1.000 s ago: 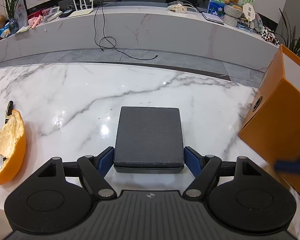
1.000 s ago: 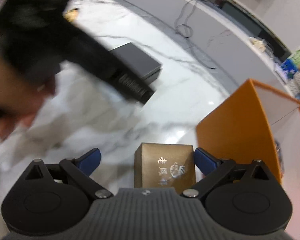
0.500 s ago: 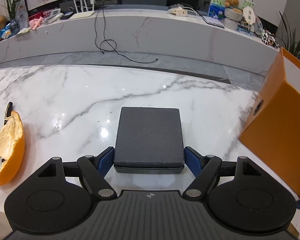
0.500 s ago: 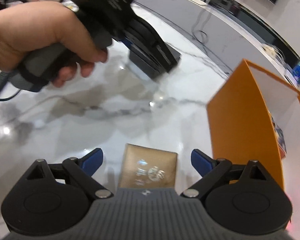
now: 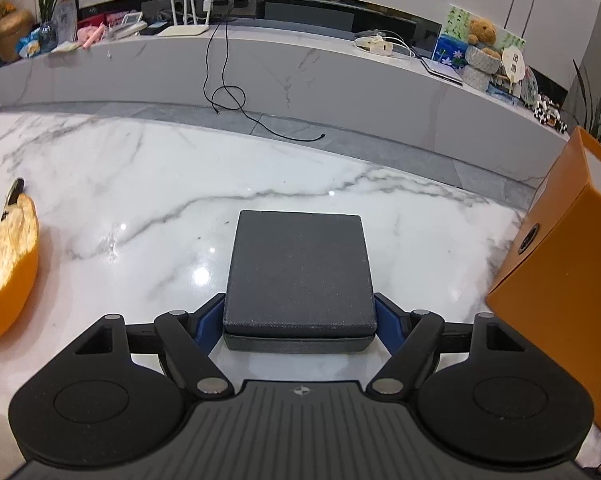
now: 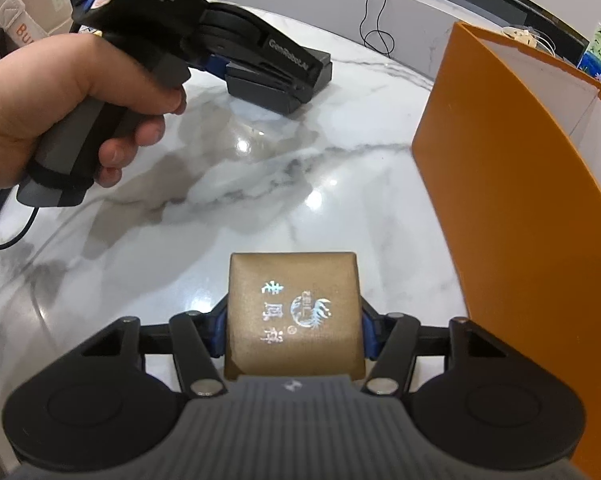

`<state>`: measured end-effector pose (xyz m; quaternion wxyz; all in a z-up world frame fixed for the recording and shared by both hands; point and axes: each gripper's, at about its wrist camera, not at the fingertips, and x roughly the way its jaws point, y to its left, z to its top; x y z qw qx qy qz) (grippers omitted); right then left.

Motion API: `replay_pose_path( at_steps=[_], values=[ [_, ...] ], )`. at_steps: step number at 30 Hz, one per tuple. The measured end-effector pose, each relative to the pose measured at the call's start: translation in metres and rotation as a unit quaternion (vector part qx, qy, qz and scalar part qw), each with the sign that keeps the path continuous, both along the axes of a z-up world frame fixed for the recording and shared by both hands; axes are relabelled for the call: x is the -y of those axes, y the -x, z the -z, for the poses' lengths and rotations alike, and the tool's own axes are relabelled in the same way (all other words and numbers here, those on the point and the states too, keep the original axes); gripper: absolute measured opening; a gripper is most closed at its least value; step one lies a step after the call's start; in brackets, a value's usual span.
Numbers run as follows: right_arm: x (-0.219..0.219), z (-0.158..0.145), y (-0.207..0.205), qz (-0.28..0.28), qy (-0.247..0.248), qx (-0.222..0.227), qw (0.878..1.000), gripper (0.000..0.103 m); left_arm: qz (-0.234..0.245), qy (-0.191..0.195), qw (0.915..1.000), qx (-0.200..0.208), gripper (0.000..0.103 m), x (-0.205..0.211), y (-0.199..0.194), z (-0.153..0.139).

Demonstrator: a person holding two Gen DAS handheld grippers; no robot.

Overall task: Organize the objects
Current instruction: 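Lift the grey box and gold gift box and carry both over the orange box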

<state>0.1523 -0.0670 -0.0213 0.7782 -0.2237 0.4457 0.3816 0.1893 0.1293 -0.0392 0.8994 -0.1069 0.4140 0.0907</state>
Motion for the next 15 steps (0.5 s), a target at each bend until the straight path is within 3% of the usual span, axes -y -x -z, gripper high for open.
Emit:
replay_pose_path(
  at_steps=[6,15],
  values=[
    [0.009,-0.014,0.007,0.012,-0.008,-0.022,1.000,0.061,0.011,-0.012,0.9999,-0.005,0.088,0.007,0.009,-0.003],
    [0.030,-0.068,0.020,0.058,-0.063,0.002,0.996,0.061,0.027,-0.015,0.9992,0.025,0.087,0.018,0.031,-0.031]
  ],
)
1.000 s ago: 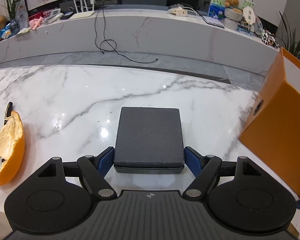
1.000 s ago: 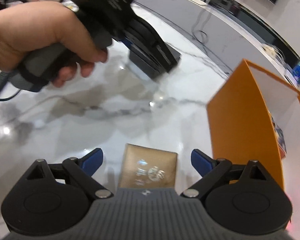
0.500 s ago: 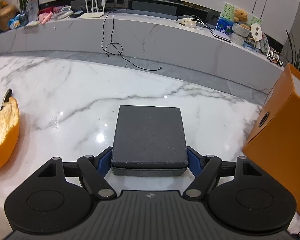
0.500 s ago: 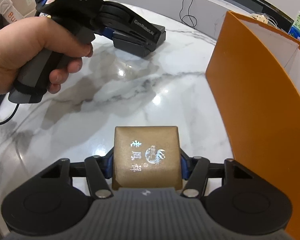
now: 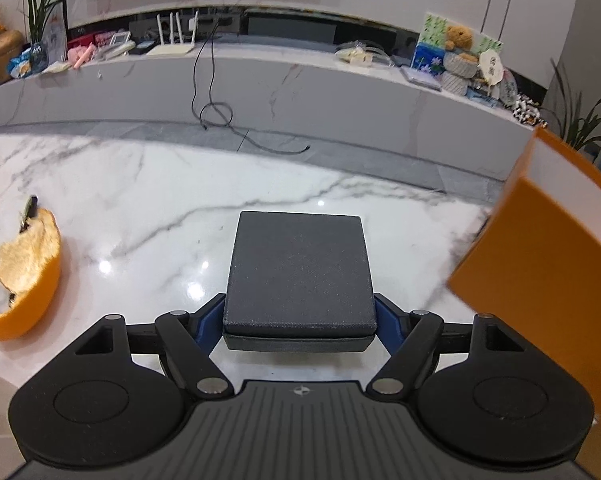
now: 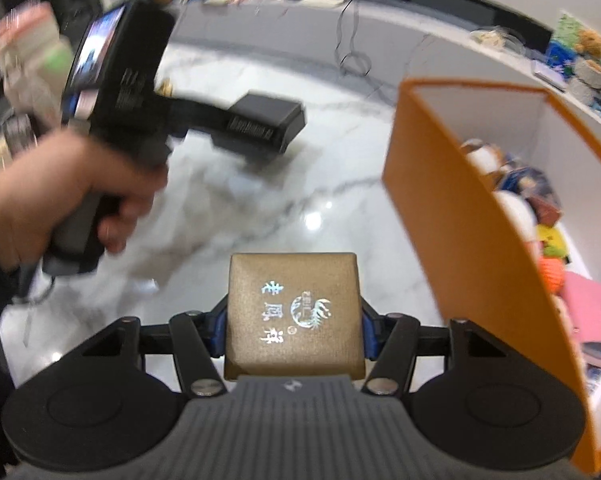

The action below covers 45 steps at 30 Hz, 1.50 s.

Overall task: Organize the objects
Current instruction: 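Lift the grey box and gold gift box and carry both over the orange box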

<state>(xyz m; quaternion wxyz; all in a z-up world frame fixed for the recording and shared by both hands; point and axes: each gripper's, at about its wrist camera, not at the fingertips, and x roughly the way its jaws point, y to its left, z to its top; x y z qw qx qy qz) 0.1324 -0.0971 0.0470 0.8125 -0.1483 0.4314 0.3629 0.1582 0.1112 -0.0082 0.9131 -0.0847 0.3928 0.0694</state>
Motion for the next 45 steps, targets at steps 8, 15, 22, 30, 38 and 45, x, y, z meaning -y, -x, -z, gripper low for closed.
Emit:
replay_pose_path(
  at_steps=[8,15,22,30,38,45],
  values=[
    [0.019,-0.038,0.001,0.053,-0.076,0.010,0.996,0.061,0.032,-0.014,0.9987,0.039,0.088,0.022,0.021,-0.038],
    [0.036,-0.058,-0.010,0.084,-0.095,0.051,0.991,0.061,0.075,-0.042,0.9950,0.051,0.088,0.056,0.031,-0.058],
    [0.077,-0.067,-0.035,0.137,-0.099,0.074,0.983,0.061,0.101,-0.056,0.9913,0.063,0.088,0.087,0.029,-0.079],
    [0.118,-0.067,-0.064,0.196,-0.098,0.094,0.971,0.061,0.150,-0.072,0.9822,0.087,0.088,0.136,0.012,-0.112],
    [0.138,-0.060,-0.083,0.217,-0.089,0.094,0.968,0.061,0.186,-0.079,0.9754,0.088,0.088,0.176,-0.010,-0.113],
    [0.147,-0.052,-0.097,0.228,-0.083,0.094,0.966,0.061,0.203,-0.074,0.9734,0.076,0.088,0.195,-0.023,-0.106]
  ],
)
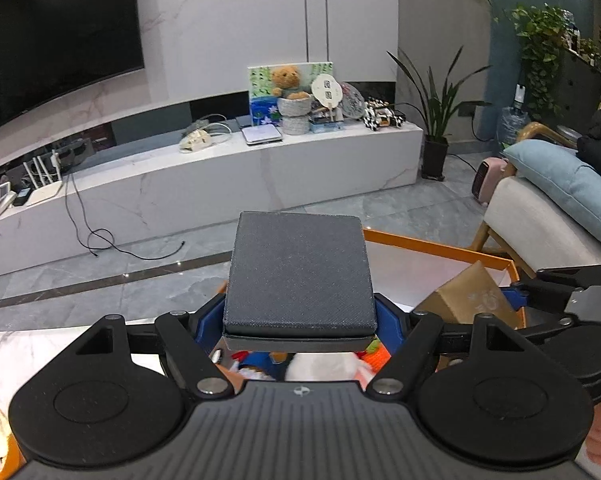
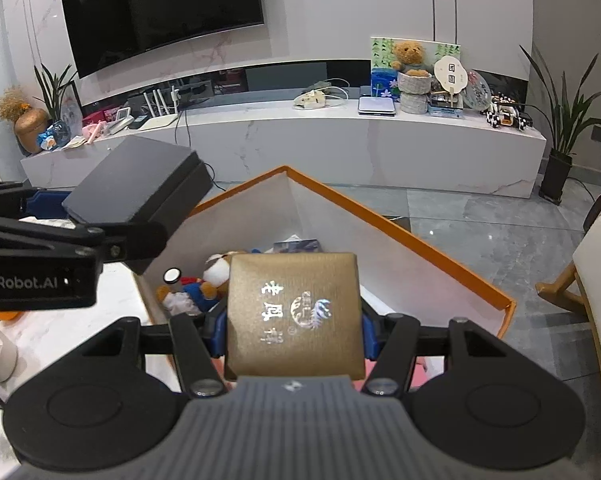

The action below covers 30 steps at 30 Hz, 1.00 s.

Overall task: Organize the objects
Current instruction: 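Lift the grey box and gold gift box and carry both over the orange box, then lower the grey box and gold gift box into the box and open both grippers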

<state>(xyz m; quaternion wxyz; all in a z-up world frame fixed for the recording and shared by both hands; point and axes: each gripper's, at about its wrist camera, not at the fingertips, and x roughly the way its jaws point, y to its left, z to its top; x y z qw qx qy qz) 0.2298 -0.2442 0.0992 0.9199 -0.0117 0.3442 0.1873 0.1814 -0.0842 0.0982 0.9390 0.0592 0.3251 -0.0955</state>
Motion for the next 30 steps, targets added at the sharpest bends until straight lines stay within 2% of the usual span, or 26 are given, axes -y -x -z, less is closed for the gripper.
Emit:
replay_pose_path(
  at_steps=[8,19,30],
  values=[
    [0.000,0.018,-0.014,0.017,0.014,-0.004,1.000,0.061,0.020,-0.012,0.9990,-0.039,0.087,0.023,-0.034,0.019],
    [0.000,0.042,-0.031,0.022,0.034,-0.021,0.999,0.061,0.040,-0.061,0.9950,-0.069,0.088,0.046,-0.059,0.043],
    [0.005,0.057,-0.049,0.045,0.046,-0.046,0.997,0.060,0.082,-0.113,0.9860,-0.091,0.088,0.085,-0.079,0.058]
  ],
)
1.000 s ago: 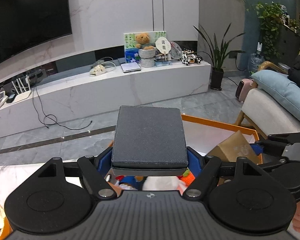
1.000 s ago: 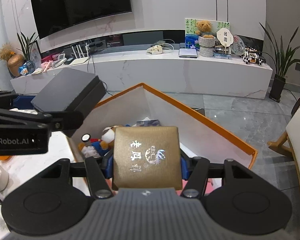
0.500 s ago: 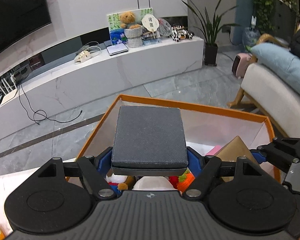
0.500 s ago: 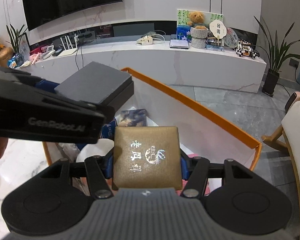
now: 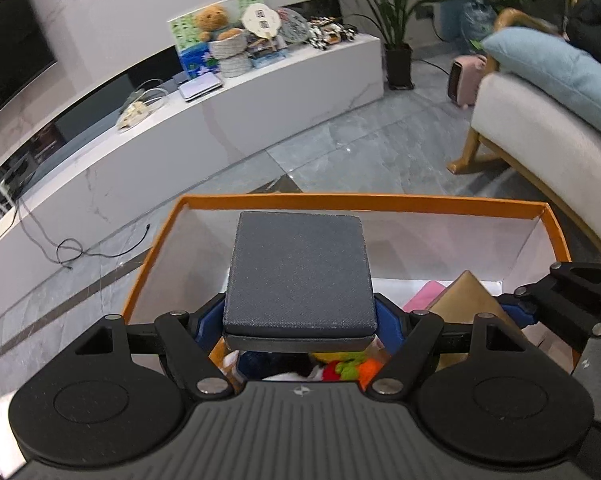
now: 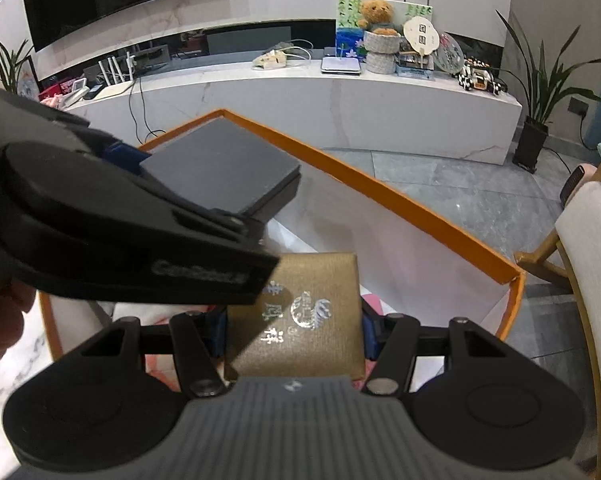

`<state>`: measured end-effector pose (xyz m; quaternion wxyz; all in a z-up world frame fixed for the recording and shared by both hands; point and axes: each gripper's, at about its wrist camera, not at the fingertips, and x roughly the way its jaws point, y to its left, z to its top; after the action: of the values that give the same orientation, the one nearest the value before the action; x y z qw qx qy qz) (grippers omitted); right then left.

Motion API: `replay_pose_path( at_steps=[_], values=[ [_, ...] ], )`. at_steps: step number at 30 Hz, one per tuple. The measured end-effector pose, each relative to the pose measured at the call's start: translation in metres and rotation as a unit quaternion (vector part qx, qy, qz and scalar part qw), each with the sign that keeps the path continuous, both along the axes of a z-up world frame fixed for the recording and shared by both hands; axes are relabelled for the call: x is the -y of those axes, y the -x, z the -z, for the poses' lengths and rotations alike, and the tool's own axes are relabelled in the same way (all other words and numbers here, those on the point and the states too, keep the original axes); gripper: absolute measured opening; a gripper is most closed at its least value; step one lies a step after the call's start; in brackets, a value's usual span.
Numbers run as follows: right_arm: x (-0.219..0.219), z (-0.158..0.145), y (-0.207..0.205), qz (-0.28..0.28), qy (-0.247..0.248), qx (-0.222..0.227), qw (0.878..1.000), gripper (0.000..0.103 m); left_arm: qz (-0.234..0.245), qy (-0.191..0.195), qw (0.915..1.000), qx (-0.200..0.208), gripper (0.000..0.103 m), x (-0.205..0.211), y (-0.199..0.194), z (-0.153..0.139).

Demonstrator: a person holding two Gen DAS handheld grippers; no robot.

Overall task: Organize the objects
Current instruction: 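Lower the grey box and gold gift box into the box and open both grippers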

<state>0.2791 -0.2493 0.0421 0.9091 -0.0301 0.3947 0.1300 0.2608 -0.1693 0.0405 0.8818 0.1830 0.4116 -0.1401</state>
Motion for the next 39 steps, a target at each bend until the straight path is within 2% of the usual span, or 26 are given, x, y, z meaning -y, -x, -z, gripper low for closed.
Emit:
replay_pose_path(
  at_steps=[5,12,21,27,32,39],
  values=[
    [0.000,0.006,-0.004,0.003,0.004,-0.018,1.000,0.061,0.005,-0.020,0.9997,-0.014,0.088,0.011,-0.011,0.011],
    [-0.003,0.009,-0.007,0.008,0.010,-0.035,0.999,0.061,-0.012,0.010,0.9987,-0.048,0.088,0.005,-0.022,0.019],
    [-0.014,0.013,-0.012,0.017,0.045,-0.056,0.997,0.061,-0.017,0.005,0.9981,-0.060,0.088,0.008,-0.024,0.029],
    [-0.016,0.014,-0.012,0.025,0.049,-0.058,0.997,0.062,-0.023,0.009,0.9978,-0.061,0.088,0.008,-0.025,0.032],
    [-0.020,0.011,-0.009,0.022,0.052,-0.052,0.997,0.074,-0.015,-0.003,0.9976,-0.067,0.088,0.010,-0.024,0.036],
    [-0.023,0.010,-0.003,0.018,0.059,-0.048,0.997,0.075,-0.027,0.008,0.9969,-0.073,0.089,0.006,-0.024,0.037]
  ],
)
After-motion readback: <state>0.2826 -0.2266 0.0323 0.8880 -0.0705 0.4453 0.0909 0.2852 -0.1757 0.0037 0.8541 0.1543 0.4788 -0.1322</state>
